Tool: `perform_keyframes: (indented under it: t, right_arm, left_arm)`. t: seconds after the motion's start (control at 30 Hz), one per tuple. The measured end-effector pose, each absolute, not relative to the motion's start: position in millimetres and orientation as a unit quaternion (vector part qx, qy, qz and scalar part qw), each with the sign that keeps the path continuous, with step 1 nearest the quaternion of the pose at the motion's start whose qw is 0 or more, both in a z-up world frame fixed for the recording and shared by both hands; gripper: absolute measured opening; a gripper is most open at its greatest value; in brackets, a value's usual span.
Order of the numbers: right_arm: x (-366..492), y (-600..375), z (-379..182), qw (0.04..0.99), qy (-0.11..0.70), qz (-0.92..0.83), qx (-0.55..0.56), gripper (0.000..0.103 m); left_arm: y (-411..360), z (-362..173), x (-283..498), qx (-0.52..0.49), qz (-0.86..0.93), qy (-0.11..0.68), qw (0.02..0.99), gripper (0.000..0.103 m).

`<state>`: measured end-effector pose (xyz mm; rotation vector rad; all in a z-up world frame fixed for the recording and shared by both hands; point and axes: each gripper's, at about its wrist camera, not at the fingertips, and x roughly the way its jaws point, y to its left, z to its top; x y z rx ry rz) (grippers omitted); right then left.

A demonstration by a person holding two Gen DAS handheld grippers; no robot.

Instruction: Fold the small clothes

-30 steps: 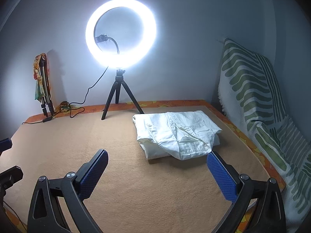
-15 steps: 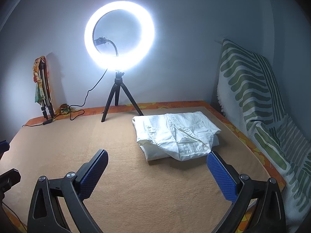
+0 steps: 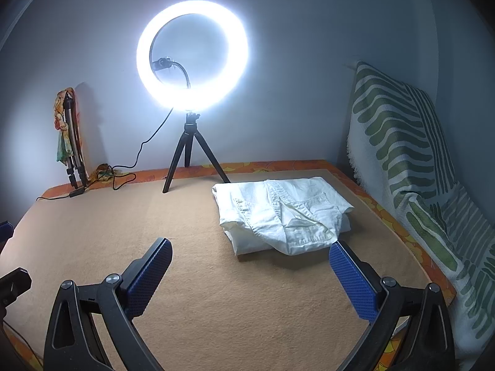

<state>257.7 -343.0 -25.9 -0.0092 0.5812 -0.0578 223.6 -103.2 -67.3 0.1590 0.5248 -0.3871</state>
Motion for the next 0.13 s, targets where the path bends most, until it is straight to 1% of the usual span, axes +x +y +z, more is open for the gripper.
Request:
perform_keyframes:
  t: [0.13]
  right_arm:
    - [259.8,-342.7,-27.2,0.957,0.288,-0.029,-0.006,0.103]
  left_arm:
    - [-103.2,-66.6,223.5,0.078,-0.191,0.257,0.944,0.091]
